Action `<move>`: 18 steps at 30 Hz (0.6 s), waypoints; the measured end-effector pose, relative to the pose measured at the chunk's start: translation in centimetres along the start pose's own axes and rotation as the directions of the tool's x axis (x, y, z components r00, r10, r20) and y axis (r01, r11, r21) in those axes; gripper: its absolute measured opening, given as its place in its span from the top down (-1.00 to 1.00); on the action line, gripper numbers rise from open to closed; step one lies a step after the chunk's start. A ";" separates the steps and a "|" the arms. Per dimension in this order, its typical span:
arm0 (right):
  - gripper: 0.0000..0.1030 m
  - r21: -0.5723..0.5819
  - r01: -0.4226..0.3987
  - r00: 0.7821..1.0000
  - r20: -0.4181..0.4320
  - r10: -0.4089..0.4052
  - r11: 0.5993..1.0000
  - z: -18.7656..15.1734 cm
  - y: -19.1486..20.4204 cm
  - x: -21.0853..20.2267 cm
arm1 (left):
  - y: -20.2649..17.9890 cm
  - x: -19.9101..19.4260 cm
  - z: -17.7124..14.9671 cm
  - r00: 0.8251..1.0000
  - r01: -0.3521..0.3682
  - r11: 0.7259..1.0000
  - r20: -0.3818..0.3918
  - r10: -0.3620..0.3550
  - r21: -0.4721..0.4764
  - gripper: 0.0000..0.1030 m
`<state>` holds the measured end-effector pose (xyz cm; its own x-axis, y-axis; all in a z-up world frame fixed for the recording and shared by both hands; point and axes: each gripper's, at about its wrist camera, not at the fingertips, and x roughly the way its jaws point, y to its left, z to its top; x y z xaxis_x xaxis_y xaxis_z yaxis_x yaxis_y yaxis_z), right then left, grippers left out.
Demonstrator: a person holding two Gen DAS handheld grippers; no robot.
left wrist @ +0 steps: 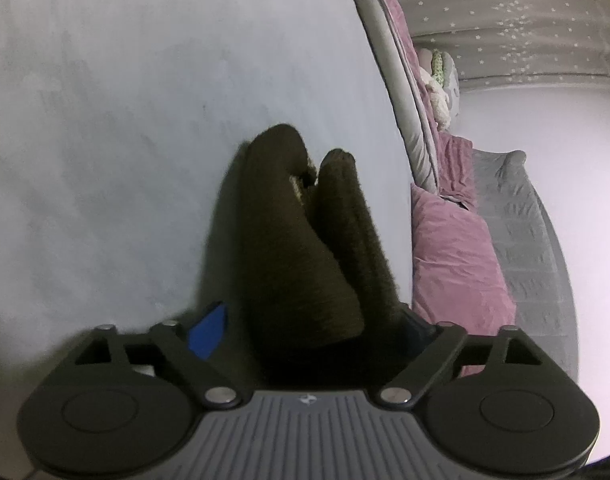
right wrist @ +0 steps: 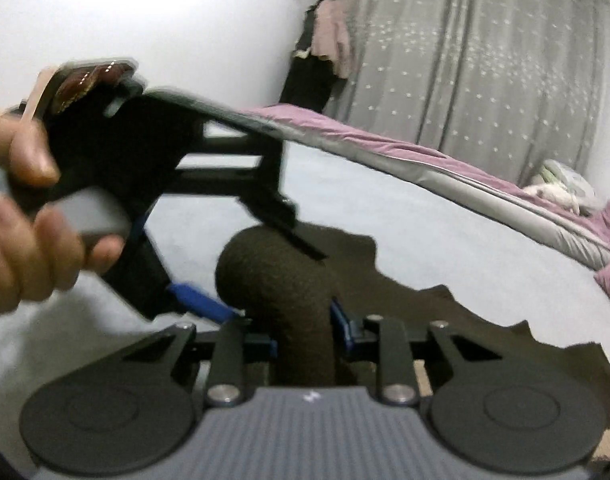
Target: Fold clothes
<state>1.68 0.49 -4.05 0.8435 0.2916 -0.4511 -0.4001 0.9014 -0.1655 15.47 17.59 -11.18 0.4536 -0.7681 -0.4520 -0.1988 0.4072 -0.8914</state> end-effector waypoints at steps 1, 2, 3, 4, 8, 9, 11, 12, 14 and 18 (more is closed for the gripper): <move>0.53 0.015 -0.006 1.000 -0.001 0.006 1.000 0.0 -0.4 -0.4 | 0.3 0.1 0.0 1.000 0.009 1.000 -0.008 -0.009 -0.010 -0.78; 0.53 0.021 -0.008 1.000 -0.002 0.009 1.000 0.0 -0.6 -0.6 | 0.6 0.3 0.0 1.000 0.020 1.000 -0.014 -0.020 -0.020 -0.79; 0.53 0.025 -0.011 1.000 -0.002 0.011 1.000 -0.1 -0.7 -0.8 | 0.9 0.6 0.1 0.999 0.039 0.999 -0.017 -0.040 -0.035 -0.79; 0.53 0.028 -0.013 1.000 -0.003 0.013 1.000 -0.2 -0.9 -1.0 | 1.2 0.8 0.1 0.998 0.060 0.997 -0.020 -0.061 -0.051 -0.79; 0.49 0.035 -0.031 0.999 -0.012 0.032 0.999 0.2 -1.3 -0.9 | 2.0 1.5 0.5 0.993 0.116 0.990 0.005 -0.116 -0.079 -0.78; 0.44 0.045 -0.048 0.999 -0.021 0.049 0.998 0.3 -1.5 -0.7 | 2.1 1.5 0.6 0.993 0.120 0.990 0.017 -0.119 -0.079 -0.76; 0.25 0.081 -0.089 0.995 -0.040 0.093 0.993 0.4 -2.0 -0.7 | 2.3 1.5 0.7 0.991 0.135 0.988 0.036 -0.132 -0.075 -0.75; 0.18 0.106 -0.115 0.991 -0.050 0.121 0.988 0.3 -2.2 -0.8 | 2.3 1.5 0.7 0.990 0.140 0.988 0.045 -0.137 -0.071 -0.74; -0.09 0.151 -0.149 0.985 -0.062 0.160 0.977 0.1 -2.6 -1.1 | 2.3 1.4 0.8 0.990 0.133 0.990 0.058 -0.130 -0.055 -0.67; -0.53 0.217 -0.215 0.971 -0.057 0.233 0.952 0.2 -4.1 -1.8 | 2.3 1.4 0.8 0.993 0.099 0.995 0.073 -0.097 -0.026 -0.46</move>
<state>1.90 -3.66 -2.43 0.7056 0.4746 -0.5261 -0.4850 0.8649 0.1297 16.32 17.84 -13.84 0.5326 -0.7659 -0.3602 -0.1758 0.3162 -0.9323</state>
